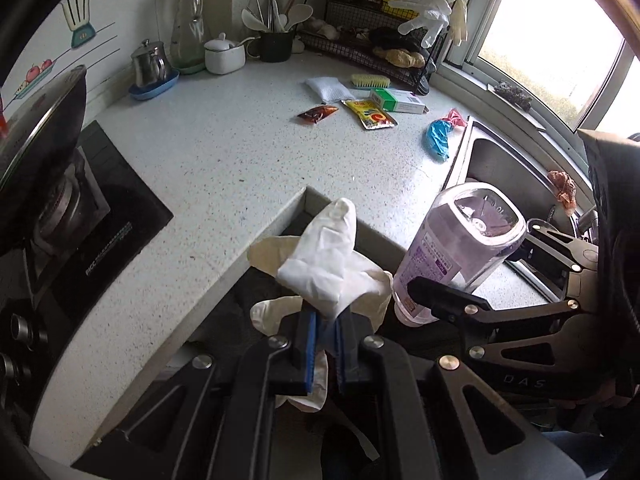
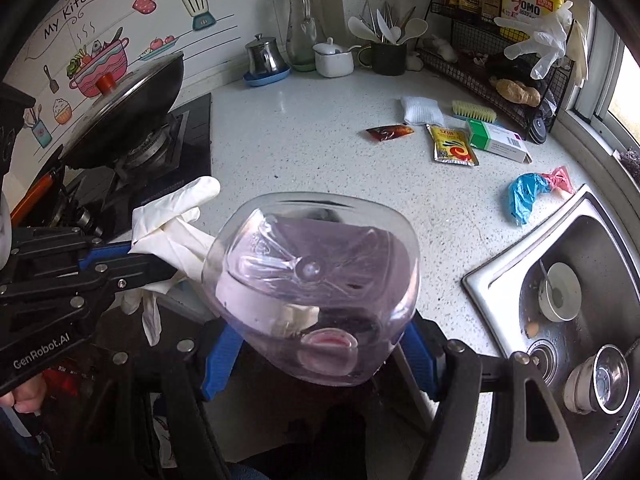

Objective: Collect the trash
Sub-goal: 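Carry the gloves and bottle down toward the red bin with both tools, then open the left tool to drop the gloves while the right tool drops the bottle, then raise both tools back up to the counter, then close the left tool on the brown sauce sachet, then close the right tool on the white wet wipe while the left tool holds the sachet, then carry the sachet and wet wipe down toward the red bin with both tools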

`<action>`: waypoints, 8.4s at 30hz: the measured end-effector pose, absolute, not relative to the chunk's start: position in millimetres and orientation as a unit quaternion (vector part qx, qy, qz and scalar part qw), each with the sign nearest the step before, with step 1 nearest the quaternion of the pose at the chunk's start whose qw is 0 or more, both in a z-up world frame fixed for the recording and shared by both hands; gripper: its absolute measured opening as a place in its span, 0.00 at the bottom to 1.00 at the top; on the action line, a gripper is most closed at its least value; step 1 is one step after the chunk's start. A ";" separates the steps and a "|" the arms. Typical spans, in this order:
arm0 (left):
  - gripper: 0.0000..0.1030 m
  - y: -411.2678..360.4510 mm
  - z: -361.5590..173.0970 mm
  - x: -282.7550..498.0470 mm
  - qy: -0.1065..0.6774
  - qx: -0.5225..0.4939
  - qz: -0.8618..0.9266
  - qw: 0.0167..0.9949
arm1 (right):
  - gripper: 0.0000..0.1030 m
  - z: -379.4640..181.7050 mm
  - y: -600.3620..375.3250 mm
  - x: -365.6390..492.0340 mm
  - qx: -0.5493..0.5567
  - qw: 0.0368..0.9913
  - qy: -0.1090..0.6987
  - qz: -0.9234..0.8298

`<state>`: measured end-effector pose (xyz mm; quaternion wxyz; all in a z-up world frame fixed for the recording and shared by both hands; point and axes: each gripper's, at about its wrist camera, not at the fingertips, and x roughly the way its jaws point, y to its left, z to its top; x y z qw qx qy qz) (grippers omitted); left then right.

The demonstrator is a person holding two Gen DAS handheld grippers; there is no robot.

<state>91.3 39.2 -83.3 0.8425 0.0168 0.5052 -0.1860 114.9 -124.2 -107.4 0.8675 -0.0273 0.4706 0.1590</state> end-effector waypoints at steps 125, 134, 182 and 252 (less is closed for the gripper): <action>0.80 89.8 -146.8 68.4 0.531 -0.028 -0.045 0.846 | 0.99 -183.7 -83.1 103.2 -0.135 0.863 0.474 0.108; 0.80 57.2 -111.8 116.0 0.508 -0.004 -0.087 0.857 | 0.99 -136.7 -115.9 128.4 -0.108 0.882 0.451 0.080; 0.78 -94.6 -161.3 448.5 0.559 0.164 -0.322 0.747 | 0.99 -144.0 -229.4 355.6 0.075 0.844 0.519 -0.107; 0.19 -13.9 -118.4 464.7 0.518 0.104 -0.171 0.832 | 0.08 -147.1 -144.3 446.7 0.017 0.849 0.517 0.107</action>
